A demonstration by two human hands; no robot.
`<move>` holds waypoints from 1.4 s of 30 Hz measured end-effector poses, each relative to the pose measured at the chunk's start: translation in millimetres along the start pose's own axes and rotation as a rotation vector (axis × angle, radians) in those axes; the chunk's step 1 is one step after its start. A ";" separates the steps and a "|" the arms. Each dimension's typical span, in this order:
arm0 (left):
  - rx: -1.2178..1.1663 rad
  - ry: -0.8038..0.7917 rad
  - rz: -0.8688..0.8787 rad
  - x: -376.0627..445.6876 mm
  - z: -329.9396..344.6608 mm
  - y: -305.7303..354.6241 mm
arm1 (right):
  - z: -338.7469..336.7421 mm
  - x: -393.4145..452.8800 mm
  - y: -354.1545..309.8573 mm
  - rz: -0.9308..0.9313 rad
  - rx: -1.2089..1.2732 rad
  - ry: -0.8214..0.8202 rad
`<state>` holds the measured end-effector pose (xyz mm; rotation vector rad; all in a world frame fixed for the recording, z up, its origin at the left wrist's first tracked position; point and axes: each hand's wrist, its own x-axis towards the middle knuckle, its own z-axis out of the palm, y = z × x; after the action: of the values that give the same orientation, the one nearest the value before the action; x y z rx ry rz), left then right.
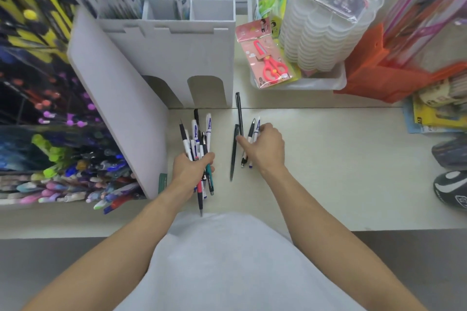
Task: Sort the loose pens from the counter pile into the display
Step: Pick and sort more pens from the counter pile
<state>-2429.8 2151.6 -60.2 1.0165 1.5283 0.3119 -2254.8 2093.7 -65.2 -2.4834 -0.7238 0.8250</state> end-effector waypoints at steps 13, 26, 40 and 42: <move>-0.087 -0.760 -0.112 -27.1 -18.7 5.4 | 23.3 -44.4 -40.8 -0.230 0.744 -0.305; -0.099 -0.700 -0.192 -36.8 -29.0 -18.6 | 55.7 -72.1 -35.6 -0.088 0.771 -0.411; -0.166 -0.400 -0.184 -25.0 -14.7 -8.0 | 13.0 -26.6 -28.8 -0.121 0.061 0.197; -0.216 -0.334 -0.197 -19.3 -18.7 -8.2 | 14.2 -13.7 -22.9 -0.011 -0.160 0.150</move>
<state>-2452.0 2139.1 -48.3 0.7016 1.2493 0.1540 -2281.0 2106.5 -57.7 -2.6464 -0.7767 0.5899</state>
